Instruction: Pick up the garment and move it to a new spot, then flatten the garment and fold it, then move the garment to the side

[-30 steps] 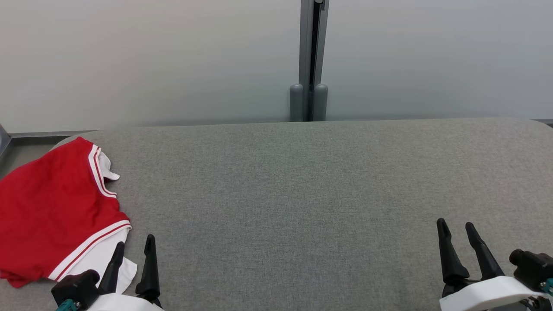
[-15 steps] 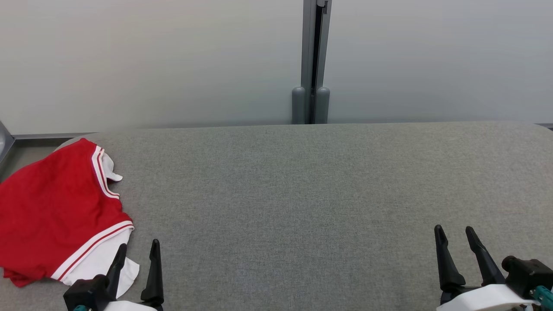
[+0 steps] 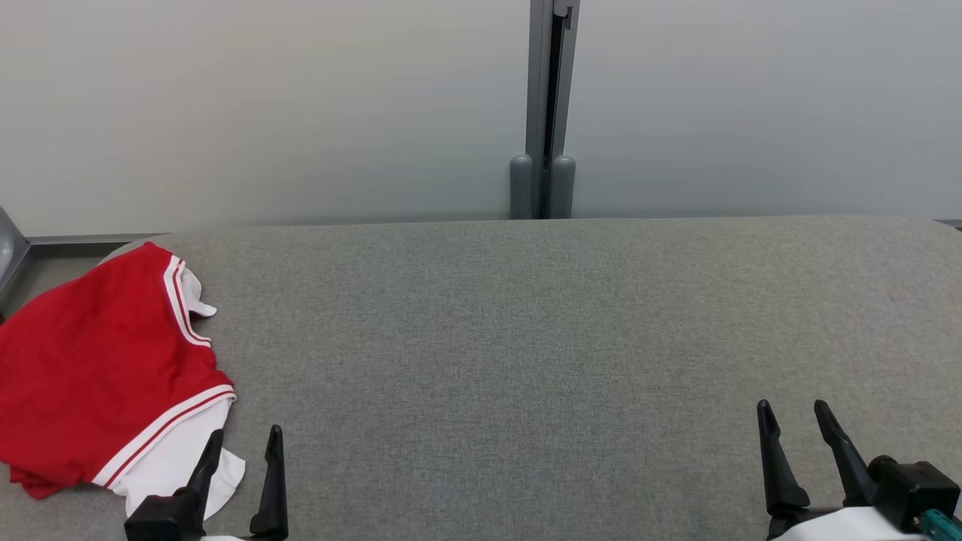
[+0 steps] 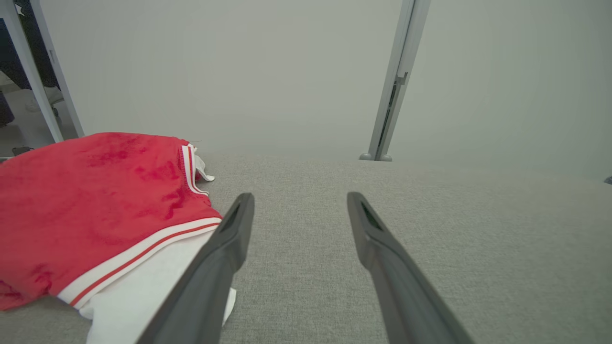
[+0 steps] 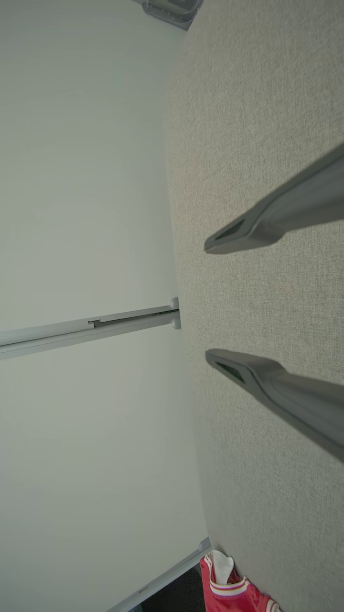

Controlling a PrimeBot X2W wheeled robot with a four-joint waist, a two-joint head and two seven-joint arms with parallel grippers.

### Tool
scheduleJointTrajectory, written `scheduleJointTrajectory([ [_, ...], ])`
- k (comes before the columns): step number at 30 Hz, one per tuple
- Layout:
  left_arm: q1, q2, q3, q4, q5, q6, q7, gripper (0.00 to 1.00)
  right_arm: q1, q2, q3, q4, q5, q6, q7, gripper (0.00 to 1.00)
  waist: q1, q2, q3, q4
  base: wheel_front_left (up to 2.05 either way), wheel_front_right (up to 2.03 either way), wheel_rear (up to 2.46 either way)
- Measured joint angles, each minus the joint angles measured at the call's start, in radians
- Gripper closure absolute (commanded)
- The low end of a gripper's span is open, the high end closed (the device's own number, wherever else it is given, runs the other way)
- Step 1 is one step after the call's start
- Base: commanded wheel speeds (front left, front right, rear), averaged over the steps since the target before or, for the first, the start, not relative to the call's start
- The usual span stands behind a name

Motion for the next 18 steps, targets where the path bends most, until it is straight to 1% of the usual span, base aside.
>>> scheduleJointTrajectory([
  [12,0.022,-0.014,0.024,0.004,0.063,-0.011,-0.024,0.00,0.016,0.007,-0.007,0.010,-0.067,0.000,-0.026,0.00,0.0000,0.0000,-0.008,0.005,0.00,0.00,0.00],
  [18,0.024,-0.018,0.031,0.012,0.089,-0.024,-0.033,0.00,0.022,0.010,-0.012,0.013,-0.095,0.000,-0.035,0.00,0.0000,0.0000,-0.011,0.006,0.00,0.00,0.00],
])
